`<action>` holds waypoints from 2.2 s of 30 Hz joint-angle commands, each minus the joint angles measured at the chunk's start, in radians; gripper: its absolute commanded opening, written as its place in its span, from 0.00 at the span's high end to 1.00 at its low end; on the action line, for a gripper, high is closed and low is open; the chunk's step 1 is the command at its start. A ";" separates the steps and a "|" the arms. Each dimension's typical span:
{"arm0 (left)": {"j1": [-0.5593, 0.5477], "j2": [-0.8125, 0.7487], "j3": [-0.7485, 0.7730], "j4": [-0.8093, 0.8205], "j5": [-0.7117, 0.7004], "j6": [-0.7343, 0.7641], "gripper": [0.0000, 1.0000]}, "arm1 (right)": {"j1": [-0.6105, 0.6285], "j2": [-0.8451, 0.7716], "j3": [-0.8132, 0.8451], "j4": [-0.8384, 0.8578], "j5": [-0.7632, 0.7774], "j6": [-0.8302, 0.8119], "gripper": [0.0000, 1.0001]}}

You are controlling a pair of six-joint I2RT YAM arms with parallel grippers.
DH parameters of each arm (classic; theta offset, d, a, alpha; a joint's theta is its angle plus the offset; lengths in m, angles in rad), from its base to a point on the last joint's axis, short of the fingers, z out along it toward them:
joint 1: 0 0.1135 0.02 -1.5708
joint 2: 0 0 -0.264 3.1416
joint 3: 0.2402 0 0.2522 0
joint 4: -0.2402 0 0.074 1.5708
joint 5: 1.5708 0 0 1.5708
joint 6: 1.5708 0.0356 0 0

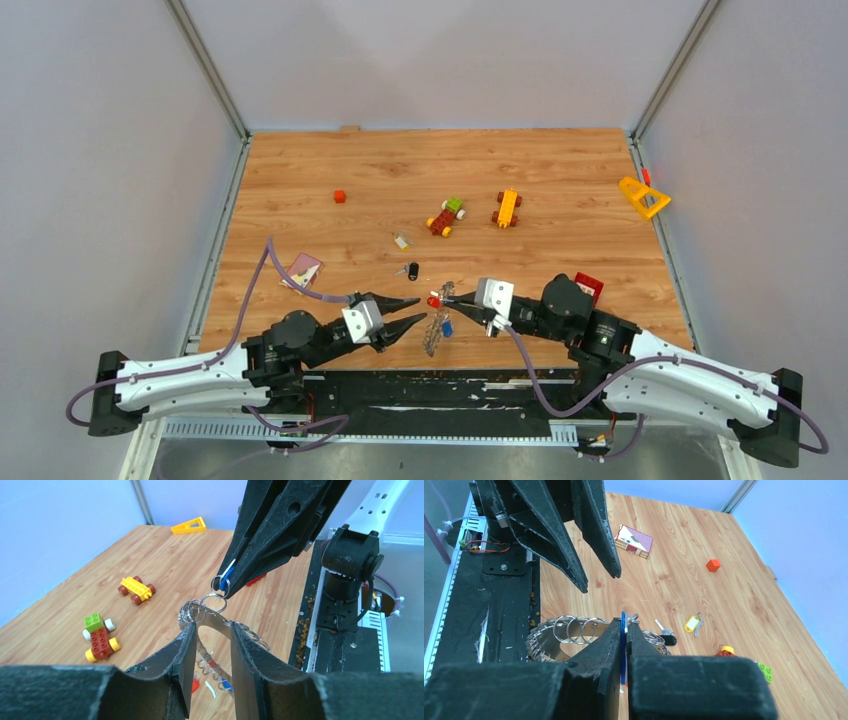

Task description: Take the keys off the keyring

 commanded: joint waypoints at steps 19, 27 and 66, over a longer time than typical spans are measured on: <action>-0.004 0.152 -0.111 0.422 0.114 -0.150 0.66 | 0.002 -0.100 -0.038 0.071 -0.182 -0.160 1.00; -0.004 0.201 -0.109 0.454 0.105 -0.160 0.63 | 0.002 -0.125 -0.048 0.070 -0.201 -0.172 1.00; -0.004 0.197 0.043 0.057 0.069 -0.053 1.00 | 0.003 -0.118 -0.037 0.029 -0.152 -0.181 1.00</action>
